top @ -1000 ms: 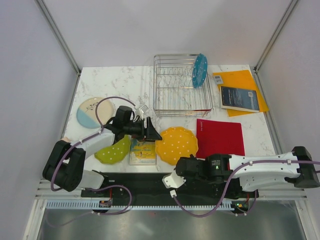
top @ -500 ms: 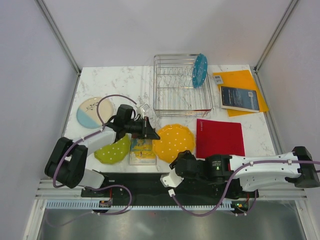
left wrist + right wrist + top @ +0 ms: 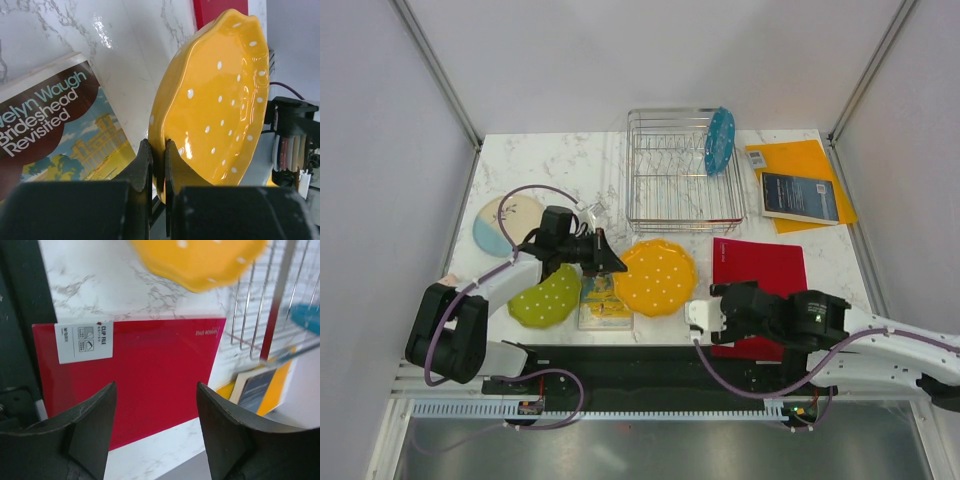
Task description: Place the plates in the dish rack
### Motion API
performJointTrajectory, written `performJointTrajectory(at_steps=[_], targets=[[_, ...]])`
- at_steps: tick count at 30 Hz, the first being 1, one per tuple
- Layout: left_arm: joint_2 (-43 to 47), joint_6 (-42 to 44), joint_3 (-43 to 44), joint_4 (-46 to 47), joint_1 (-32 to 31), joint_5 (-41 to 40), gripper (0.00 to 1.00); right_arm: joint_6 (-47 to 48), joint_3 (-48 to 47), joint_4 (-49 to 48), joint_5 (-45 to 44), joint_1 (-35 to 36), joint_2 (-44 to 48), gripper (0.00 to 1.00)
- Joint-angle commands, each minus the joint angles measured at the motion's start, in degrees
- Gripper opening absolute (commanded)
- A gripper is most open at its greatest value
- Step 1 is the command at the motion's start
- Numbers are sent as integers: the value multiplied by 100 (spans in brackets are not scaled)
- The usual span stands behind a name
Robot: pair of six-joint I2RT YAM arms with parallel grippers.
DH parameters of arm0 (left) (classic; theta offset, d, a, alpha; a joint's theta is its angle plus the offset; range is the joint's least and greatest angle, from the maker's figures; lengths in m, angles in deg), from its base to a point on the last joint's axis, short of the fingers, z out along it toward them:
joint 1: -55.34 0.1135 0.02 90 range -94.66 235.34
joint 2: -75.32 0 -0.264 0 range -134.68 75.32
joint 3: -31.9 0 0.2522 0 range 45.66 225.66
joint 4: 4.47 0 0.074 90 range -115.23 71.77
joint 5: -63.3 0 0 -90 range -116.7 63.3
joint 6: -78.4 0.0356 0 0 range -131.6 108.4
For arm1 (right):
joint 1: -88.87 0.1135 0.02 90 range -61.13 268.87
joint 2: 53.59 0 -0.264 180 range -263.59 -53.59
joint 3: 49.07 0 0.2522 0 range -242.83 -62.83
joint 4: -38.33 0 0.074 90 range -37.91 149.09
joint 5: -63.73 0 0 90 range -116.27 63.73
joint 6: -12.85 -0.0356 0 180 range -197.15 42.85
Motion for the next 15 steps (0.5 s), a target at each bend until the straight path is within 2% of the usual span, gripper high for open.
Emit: performJointTrajectory(at_steps=[1,2,8,9,11,12,15], targets=[[337,371,364,48,-3,338,2,-1269,-896,-165,552,-930,-49,71],[372,406,364,39,-3,312,2,-1715,-1038,-367,936,-1429,-137,71],[645,739,697,-444,111,338,2,-3202,-2233,-729,2255,-3084,-1569,70],[645,792,777,-558,129,381,2,-3274,-2539,-720,2806,-3278,-2049,69],[654,845,935,-664,129,399,2,-3643,-2726,-720,3494,-3945,-2448,68],[663,846,979,-664,129,399,2,-3818,-2736,-781,4376,-4165,-2711,68],[698,793,1155,-691,120,408,2,-4231,-2413,-1115,5445,-4921,-2993,68]])
